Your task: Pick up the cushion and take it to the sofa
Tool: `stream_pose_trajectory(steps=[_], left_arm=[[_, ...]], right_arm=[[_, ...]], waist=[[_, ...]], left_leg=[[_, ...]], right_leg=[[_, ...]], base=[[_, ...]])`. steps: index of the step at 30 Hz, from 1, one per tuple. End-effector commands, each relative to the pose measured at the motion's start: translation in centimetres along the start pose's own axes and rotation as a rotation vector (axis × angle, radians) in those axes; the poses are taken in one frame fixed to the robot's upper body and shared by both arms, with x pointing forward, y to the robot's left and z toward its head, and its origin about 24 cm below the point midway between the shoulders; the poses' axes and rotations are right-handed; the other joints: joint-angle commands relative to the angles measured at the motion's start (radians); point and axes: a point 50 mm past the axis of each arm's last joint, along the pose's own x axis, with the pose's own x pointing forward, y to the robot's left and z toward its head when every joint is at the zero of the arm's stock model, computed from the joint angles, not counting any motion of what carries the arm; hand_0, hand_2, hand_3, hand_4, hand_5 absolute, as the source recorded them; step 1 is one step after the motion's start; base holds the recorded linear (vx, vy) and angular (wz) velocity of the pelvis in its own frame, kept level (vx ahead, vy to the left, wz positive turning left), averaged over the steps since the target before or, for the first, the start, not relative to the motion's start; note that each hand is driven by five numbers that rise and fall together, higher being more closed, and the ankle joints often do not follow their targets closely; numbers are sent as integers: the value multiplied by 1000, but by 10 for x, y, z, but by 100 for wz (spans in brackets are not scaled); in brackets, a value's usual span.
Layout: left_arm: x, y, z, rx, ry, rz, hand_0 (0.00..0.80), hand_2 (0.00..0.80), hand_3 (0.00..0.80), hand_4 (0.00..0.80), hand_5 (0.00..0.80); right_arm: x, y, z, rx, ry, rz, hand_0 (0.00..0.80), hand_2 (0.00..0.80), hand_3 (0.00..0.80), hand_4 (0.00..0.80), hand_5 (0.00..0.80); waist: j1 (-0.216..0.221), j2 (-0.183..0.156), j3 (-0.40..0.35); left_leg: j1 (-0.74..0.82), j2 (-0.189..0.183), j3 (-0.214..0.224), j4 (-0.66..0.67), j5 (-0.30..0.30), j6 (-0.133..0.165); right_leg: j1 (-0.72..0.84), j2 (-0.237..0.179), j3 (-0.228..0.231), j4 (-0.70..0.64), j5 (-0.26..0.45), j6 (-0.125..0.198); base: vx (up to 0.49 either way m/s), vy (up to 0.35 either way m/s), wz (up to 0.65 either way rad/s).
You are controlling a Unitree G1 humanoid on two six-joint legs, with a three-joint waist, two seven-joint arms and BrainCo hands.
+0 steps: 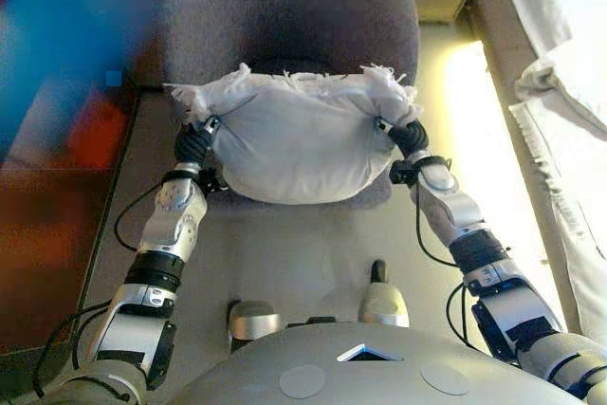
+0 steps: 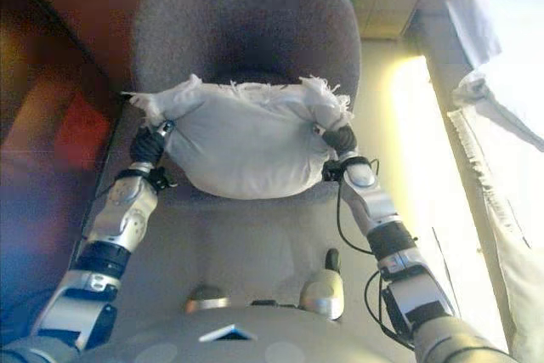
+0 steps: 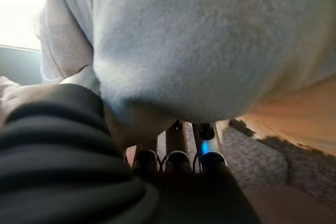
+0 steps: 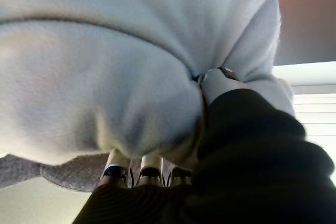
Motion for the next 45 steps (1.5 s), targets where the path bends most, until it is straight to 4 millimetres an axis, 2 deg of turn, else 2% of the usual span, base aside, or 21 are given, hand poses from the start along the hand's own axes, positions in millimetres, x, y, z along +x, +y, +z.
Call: stream_pose_trajectory(steps=[1,2,5,9,11,15,17,20,22,24,26,28,30,32,35,36,37,39,41,43,45], left_arm=[[12,-15,35,-40,-142,-85,800,800,800,800,800],[15,-18,37,-50,-140,-94,800,800,800,800,800],[23,-24,43,-24,-152,-98,800,800,800,800,800],[29,-33,51,-10,-163,-107,800,800,800,800,800],[32,-39,54,3,-163,-117,800,800,800,800,800],[37,-44,51,27,-120,-134,800,800,800,800,800],[39,-45,51,40,-119,-141,800,800,800,800,800],[41,-52,51,33,-120,-160,800,800,800,800,800],[41,-57,50,22,-118,-170,800,800,800,800,800],[38,-61,47,19,-118,-178,800,800,800,800,800],[35,-60,44,14,-118,-173,800,800,800,800,800],[34,-55,44,10,-122,-158,800,800,800,800,800],[33,-52,44,-2,-123,-140,800,800,800,800,800],[33,-48,42,-7,-117,-119,800,800,800,800,800],[30,-37,38,-27,-108,-63,800,800,800,800,800],[28,-33,39,-31,-115,-46,800,800,800,800,800],[27,-30,39,-39,-120,-36,800,800,800,800,800],[24,-29,38,-63,-119,-31,800,800,800,800,800],[21,-29,33,-77,-105,-43,800,800,800,800,800],[19,-32,29,-57,-93,-69,800,800,800,800,800],[20,-34,29,-48,-89,-86,800,800,800,800,800]], right_arm=[[5,7,39,86,-169,52,800,800,800,800,800],[6,5,41,85,-179,38,800,800,800,800,800],[12,4,50,89,-200,6,800,800,800,800,800],[17,3,58,89,-204,-23,800,800,800,800,800],[18,3,60,86,-208,-34,800,800,800,800,800],[23,9,61,115,-190,-35,800,800,800,800,800],[26,11,61,129,-171,-35,800,800,800,800,800],[31,10,58,132,-143,-33,800,800,800,800,800],[30,6,56,122,-140,-49,800,800,800,800,800],[27,3,58,106,-155,-64,800,800,800,800,800],[24,4,61,109,-171,-42,800,800,800,800,800],[22,6,66,92,-187,-7,800,800,800,800,800],[23,7,69,62,-189,29,800,800,800,800,800],[23,9,70,50,-178,52,800,800,800,800,800],[21,15,68,31,-161,96,800,800,800,800,800],[20,16,69,18,-164,110,800,800,800,800,800],[19,15,69,4,-170,115,800,800,800,800,800],[18,10,66,8,-173,90,800,800,800,800,800],[18,5,59,47,-157,57,800,800,800,800,800],[19,2,53,76,-148,29,800,800,800,800,800],[21,2,53,87,-145,12,800,800,800,800,800]], waist=[[4,7,-45],[-3,5,-46],[-4,4,-49],[-8,0,-46],[-9,-3,-42],[0,0,-26],[3,1,-19],[-4,-15,-23],[-21,-29,-27],[-45,-41,-29],[-62,-48,-26],[-75,-55,-26],[-81,-51,-36],[-83,-40,-48],[-90,-20,-64],[-91,-22,-69],[-92,-25,-72],[-83,-46,-68],[-68,-57,-61],[-45,-52,-52],[-21,-36,-42]], left_leg=[[-112,-80,52,102,53,101],[-113,-80,83,111,51,101],[-98,-103,83,84,44,113],[-97,-139,70,77,28,135],[-102,-163,58,74,23,155],[-92,-184,50,79,18,187],[-81,-185,46,81,18,191],[-64,-205,19,91,4,189],[-51,-218,-4,103,-22,183],[-30,-229,-19,110,-56,185],[2,-240,-24,111,-95,195],[40,-255,-29,111,-127,211],[51,-251,-36,134,-128,214],[53,-222,-26,173,-88,191],[37,-154,-34,289,78,126],[21,-138,-30,355,142,110],[-4,-131,-24,433,172,102],[-81,-140,-16,637,191,106],[-138,-130,-2,728,174,118],[-170,-108,14,687,161,128],[-195,-99,20,535,170,136]], right_leg=[[94,-1,-70,31,-102,-6],[99,-13,-90,27,-92,-4],[94,-45,-106,27,-60,2],[53,-82,-76,82,-17,2],[22,-98,-39,167,15,0],[-44,-67,-12,375,42,-14],[-52,-40,0,405,30,-22],[-29,15,25,320,-4,-31],[-28,44,55,208,-29,-30],[-52,68,83,106,-18,-21],[-91,89,80,65,17,-13],[-123,113,57,30,39,-15],[-116,133,63,34,29,-34],[-115,146,52,81,-9,-56],[-92,182,41,118,-69,-108],[-79,191,38,117,-81,-127],[-67,196,31,119,-91,-145],[-44,190,21,135,-113,-182],[-14,181,-1,148,-135,-199],[23,179,-34,154,-159,-200],[57,190,-46,153,-184,-190]], base=[[-15,90,3],[-21,106,11],[-5,108,18],[-36,110,7],[-15,115,12],[45,93,4],[140,30,-4],[305,-26,7],[373,-67,16],[415,-61,55],[397,-47,54],[389,-47,17],[350,-87,-21],[295,-107,-38],[247,-125,20],[238,-158,22],[256,-179,-5],[270,-185,3],[265,-110,3],[259,8,2],[268,125,34]])
